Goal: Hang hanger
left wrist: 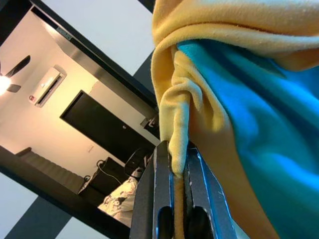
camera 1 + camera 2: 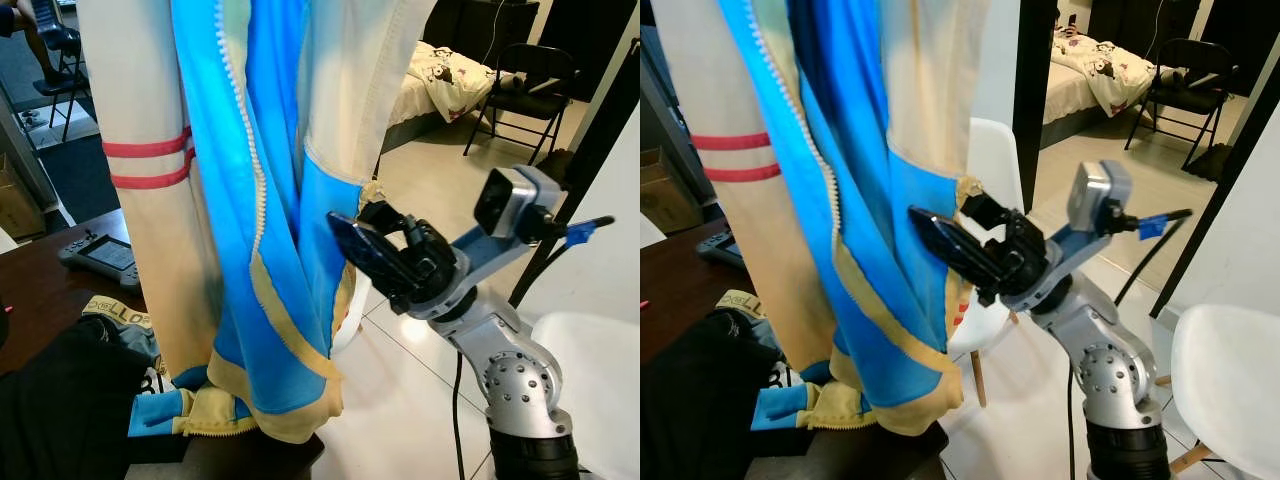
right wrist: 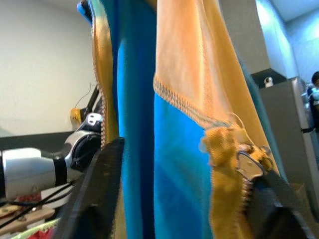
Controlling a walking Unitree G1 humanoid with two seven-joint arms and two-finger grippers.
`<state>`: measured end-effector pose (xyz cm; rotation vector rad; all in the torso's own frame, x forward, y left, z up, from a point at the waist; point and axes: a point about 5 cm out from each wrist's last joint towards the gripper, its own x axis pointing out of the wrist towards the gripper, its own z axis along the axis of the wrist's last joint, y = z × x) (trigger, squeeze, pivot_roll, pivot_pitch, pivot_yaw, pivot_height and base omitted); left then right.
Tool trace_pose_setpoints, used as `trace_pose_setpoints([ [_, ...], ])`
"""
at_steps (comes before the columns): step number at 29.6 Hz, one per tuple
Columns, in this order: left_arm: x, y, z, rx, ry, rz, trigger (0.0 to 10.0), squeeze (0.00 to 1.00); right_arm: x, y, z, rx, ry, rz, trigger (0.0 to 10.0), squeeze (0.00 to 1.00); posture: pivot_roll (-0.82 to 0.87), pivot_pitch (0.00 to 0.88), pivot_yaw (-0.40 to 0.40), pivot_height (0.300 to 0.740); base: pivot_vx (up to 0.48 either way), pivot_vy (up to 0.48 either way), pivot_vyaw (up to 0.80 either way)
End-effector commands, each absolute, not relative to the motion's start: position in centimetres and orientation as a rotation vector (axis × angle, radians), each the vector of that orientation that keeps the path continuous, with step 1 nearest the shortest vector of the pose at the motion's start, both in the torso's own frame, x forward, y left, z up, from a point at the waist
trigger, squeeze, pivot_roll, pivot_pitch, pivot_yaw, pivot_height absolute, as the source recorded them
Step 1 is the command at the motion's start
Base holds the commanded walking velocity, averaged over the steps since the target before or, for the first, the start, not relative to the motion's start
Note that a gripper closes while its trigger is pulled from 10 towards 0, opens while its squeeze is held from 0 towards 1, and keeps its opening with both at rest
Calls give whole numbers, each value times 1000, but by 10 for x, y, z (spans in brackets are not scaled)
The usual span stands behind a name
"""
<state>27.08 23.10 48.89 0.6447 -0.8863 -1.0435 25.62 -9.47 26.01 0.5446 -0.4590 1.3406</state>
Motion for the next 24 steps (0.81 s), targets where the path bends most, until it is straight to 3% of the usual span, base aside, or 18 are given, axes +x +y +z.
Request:
trace_pose_setpoints([
  [1, 265, 231, 495, 636, -934, -1051, 10000, 0, 255, -93, 264, 517, -473, 1347, 0, 0, 130, 0, 44, 740, 0, 0, 0],
  [16, 264, 234, 495, 631, -934, -1041, 10000, 0, 263, -108, 269, 582, -531, 1260, 0, 0, 130, 0, 42, 740, 0, 0, 0],
  [24, 268, 253, 484, 660, -873, -946, 10000, 0, 276, -140, 287, 652, -646, 1110, 0, 0, 130, 0, 38, 740, 0, 0, 0],
])
